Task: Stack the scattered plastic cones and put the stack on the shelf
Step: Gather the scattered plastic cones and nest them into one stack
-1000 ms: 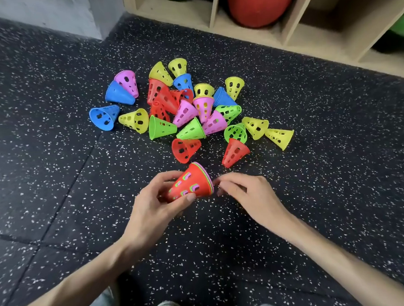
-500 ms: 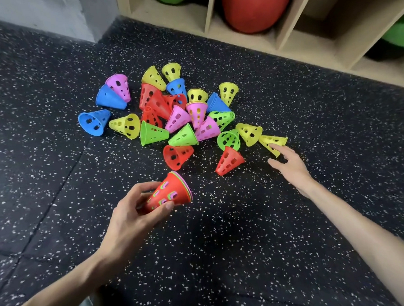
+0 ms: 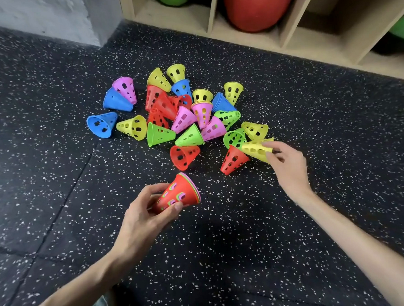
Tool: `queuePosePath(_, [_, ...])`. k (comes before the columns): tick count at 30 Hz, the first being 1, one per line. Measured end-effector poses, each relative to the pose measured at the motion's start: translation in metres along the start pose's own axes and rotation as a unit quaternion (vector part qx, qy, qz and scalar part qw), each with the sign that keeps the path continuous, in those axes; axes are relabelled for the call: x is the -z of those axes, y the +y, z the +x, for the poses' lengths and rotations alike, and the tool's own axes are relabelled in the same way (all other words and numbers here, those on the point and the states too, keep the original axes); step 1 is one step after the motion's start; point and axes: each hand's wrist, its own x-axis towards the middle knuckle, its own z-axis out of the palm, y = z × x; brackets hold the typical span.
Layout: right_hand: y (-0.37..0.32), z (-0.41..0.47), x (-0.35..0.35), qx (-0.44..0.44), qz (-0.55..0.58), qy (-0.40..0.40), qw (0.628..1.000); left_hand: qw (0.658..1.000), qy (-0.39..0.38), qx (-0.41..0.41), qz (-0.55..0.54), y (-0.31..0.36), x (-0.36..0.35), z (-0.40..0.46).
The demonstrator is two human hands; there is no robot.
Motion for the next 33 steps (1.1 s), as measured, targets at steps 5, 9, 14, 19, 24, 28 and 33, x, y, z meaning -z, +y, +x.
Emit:
queuePosePath(5, [-0.048, -0.032, -0.004, 0.033, 0.056, -0.019, 0.998, 1.0, -0.001, -0.003, -0.017, 0.002, 0.001, -0.002])
queuePosePath(9, [-0.078, -0.057, -0.015, 0.049, 0.116, -0.081, 0.989, 0.999, 0.003, -0.007, -0.033, 0.005, 0.001, -0.005])
queuePosePath(14, [-0.084, -0.077, -0.04, 0.04, 0.119, -0.205, 0.971, 0.999, 0.006, -0.025, -0.044, 0.009, -0.002, -0.01])
queuePosePath(19, [-0.082, -0.098, -0.06, 0.021, 0.151, -0.264, 0.953, 0.999, 0.001, -0.021, -0.045, 0.005, -0.006, -0.01])
queuePosePath(24, [-0.079, -0.107, -0.064, 0.002, 0.171, -0.268, 0.948, 0.999, 0.003, -0.027, -0.025, -0.001, -0.003, -0.012])
queuePosePath(28, [-0.076, -0.114, -0.065, 0.003, 0.162, -0.268, 0.95, 1.0, 0.008, -0.03, -0.001, -0.003, -0.004, -0.014])
queuePosePath(33, [-0.073, -0.117, -0.067, -0.005, 0.154, -0.281, 0.947, 0.998, -0.04, -0.031, 0.042, -0.004, 0.0, -0.011])
